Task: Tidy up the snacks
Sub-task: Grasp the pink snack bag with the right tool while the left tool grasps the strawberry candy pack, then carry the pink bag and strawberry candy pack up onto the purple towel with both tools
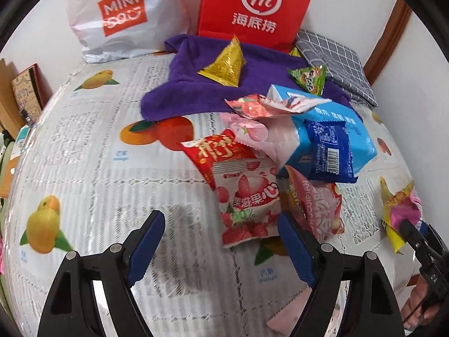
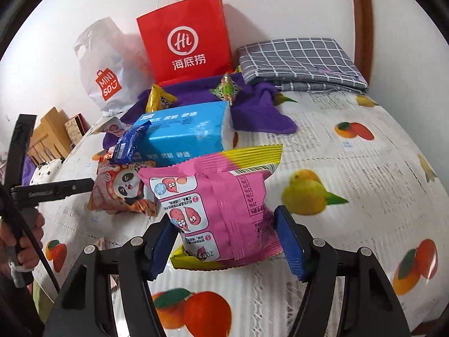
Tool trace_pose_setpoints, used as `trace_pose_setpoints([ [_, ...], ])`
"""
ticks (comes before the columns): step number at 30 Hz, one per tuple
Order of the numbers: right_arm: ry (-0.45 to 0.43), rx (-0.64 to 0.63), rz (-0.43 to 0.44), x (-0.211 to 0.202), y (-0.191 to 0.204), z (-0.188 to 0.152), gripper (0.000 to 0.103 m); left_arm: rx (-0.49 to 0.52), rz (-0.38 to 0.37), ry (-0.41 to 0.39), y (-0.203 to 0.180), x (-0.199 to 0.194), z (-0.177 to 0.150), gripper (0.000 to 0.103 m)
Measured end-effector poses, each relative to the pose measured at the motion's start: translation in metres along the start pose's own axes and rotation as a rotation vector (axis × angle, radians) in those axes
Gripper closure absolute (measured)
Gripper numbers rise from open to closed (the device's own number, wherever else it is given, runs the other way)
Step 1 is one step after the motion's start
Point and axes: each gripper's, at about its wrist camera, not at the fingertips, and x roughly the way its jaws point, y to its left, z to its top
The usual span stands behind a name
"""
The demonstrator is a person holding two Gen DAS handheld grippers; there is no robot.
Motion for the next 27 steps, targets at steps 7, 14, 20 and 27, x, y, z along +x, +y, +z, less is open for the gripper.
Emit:
trace_pose_setpoints([
  [7,0.001,0.019,0.015,-0.004,-0.004,-0.005,0.036,0.026,-0.006,0.026,-0.015,0.022,0.009,0.022],
  [14,0.008,0.02,0.023,-0.004,-0.004,-0.008,0.036,0.081,0.066,0.013,-0.037,0.034,0.012,0.021],
  [20,0.012,0.018,0.021,-0.002,-0.002,-0.009,0.036,0.112,0.135,-0.029,-0.033,0.029,0.005,0.047],
  [27,0.012,0.028,0.022,-0.003,-0.001,-0.01,0.036,0.058,0.051,-0.017,-0.012,0.016,0.0,0.054],
])
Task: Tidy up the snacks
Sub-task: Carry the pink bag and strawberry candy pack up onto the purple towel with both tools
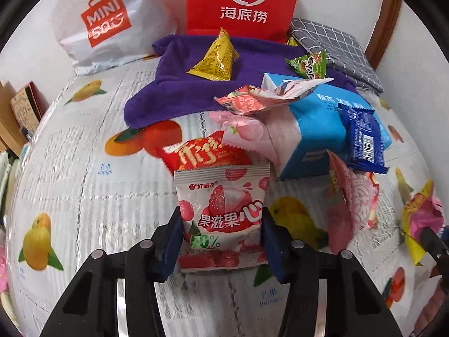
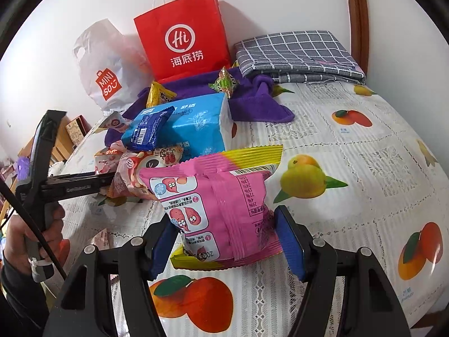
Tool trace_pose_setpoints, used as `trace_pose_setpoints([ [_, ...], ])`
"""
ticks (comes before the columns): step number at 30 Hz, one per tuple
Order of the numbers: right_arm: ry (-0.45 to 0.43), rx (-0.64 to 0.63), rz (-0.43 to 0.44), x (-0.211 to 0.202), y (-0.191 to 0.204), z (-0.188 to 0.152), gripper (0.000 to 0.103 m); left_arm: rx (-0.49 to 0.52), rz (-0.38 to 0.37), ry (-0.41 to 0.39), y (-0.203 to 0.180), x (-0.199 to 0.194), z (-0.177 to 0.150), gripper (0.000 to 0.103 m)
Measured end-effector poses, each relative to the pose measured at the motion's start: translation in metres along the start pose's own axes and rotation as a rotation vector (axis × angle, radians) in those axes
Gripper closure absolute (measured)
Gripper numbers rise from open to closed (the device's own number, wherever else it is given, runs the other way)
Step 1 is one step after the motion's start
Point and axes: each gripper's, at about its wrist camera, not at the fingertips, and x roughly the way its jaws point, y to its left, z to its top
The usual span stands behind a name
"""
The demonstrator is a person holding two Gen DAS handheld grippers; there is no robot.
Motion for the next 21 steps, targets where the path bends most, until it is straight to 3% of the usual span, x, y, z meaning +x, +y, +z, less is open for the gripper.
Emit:
trace_pose_setpoints([
  [7,0.012,-0.005,-0.007,-0.009,0.006,0.003,0.036,-0.004,-0.063,-0.004,-0.002,-0.021,-0.009,0.054],
  [17,-0.034,-0.039,-0.023,-0.037,0.026,0.021,0.037,0.004,-0.165,-0.075,-0.015,-0.073,-0.003,0.054],
  [21,-0.035,-0.04,-0.019,-0.044,0.03,0.033,0.037,0.032,-0.173,-0.102,-0.025,-0.087,0.004,0.054],
])
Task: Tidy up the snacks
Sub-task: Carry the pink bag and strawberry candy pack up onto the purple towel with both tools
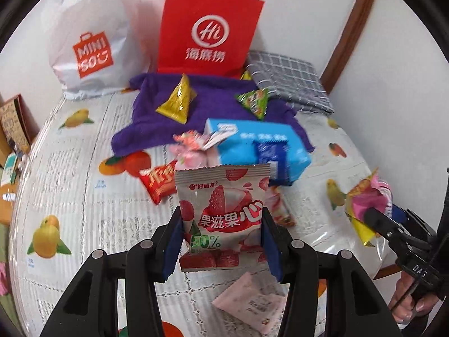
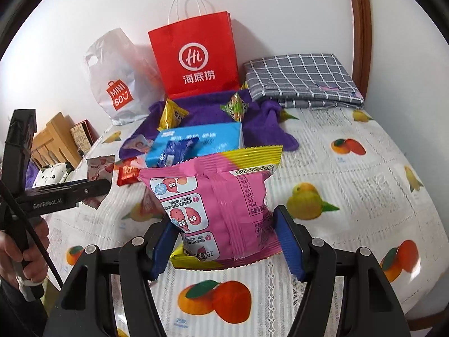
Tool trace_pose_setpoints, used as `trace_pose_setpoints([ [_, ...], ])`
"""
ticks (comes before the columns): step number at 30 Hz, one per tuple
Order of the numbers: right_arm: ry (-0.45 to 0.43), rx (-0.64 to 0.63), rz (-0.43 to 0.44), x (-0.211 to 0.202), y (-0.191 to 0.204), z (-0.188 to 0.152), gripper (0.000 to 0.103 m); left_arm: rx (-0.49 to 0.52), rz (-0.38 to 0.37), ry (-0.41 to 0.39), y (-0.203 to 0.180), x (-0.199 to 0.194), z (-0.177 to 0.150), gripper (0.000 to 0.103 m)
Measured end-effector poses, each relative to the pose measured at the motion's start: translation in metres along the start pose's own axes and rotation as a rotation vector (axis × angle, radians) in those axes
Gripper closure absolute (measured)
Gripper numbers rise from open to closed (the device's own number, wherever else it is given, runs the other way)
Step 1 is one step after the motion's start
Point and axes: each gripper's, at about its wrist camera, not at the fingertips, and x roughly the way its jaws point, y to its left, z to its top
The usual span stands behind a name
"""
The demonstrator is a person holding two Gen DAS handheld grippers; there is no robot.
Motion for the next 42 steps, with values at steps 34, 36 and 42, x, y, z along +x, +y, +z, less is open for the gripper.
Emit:
trace_pose_setpoints([
  [34,-0.076,-0.053,0.056,0.083,0.025,0.176,0.037,0.058,0.001,-0.096,0.013,0.031,0.169,0.054],
  [36,-0.071,-0.037,0.059,0.095,0.023,0.182,0.037,0.051,-0.001,-0.092,0.019,0.041,0.176,0.054],
  [42,-0.053,-0.003,0.075,0.128,0.015,0.188,0.037,0.027,-0.011,-0.07,0.038,0.069,0.182,0.054],
])
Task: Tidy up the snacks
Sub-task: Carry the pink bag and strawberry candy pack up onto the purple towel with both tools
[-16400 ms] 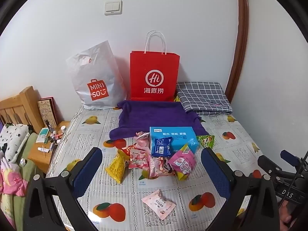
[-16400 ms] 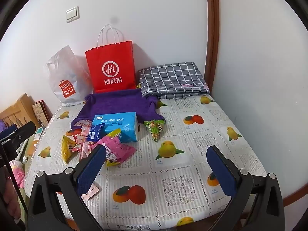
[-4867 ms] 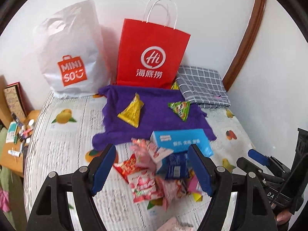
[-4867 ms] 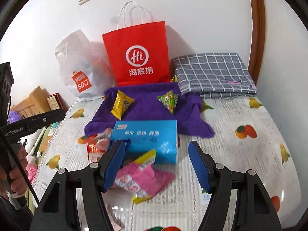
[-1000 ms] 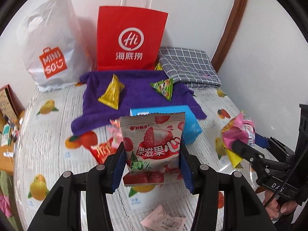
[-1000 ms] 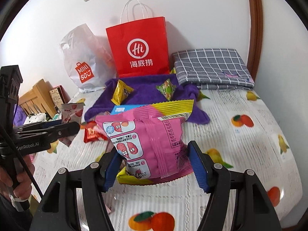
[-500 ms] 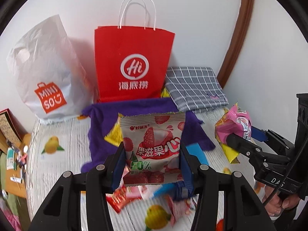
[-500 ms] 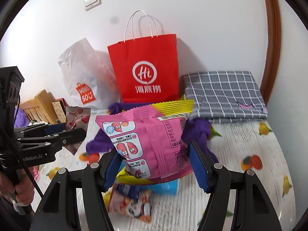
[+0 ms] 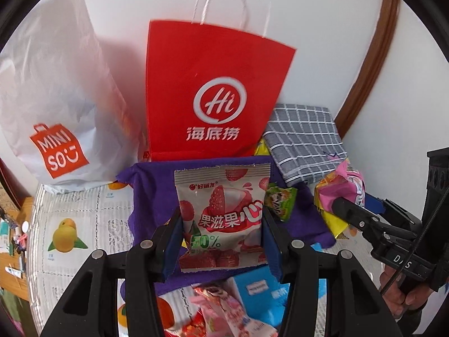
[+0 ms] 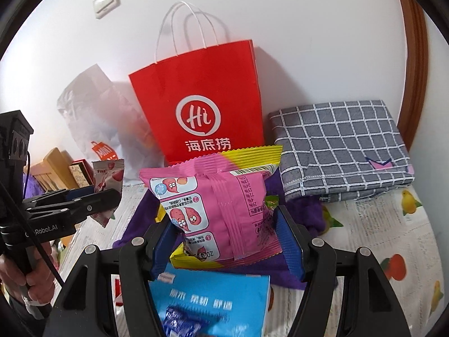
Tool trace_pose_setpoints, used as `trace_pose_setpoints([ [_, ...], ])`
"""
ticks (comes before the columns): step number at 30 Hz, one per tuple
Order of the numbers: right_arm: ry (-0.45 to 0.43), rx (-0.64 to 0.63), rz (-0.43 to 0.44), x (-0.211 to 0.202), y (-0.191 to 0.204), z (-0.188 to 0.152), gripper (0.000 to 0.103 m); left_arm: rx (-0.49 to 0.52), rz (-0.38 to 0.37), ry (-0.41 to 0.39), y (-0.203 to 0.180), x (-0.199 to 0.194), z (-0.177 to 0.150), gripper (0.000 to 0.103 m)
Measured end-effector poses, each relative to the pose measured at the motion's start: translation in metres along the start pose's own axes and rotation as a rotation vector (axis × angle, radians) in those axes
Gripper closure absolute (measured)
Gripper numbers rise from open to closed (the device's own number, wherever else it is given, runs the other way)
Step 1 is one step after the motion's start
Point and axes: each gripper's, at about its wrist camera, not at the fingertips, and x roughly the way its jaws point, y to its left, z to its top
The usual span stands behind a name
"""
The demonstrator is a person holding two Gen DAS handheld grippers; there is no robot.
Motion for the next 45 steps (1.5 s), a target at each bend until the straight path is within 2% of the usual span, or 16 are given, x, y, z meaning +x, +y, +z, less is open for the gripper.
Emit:
trace_pose_setpoints([
  [6,0.017,0.056,0.008,0.027,-0.016,-0.006,0.037,-0.002,-0.009,0.054,0.008,0.027,-0.004,0.054],
  [16,0.034,0.036,-0.043,0.049,-0.018,-0.023,0.037,0.0,-0.038,0.092,0.008,0.045,-0.007,0.054],
  [27,0.031,0.019,-0.028,0.052,-0.011,-0.03,0.037,-0.005,-0.026,0.083,0.009,0.044,-0.006,0.054],
  [45,0.09,0.033,-0.054,0.073,-0.018,-0.039,0.037,-0.006,-0.016,0.11,0.01,0.057,-0.009,0.054],
])
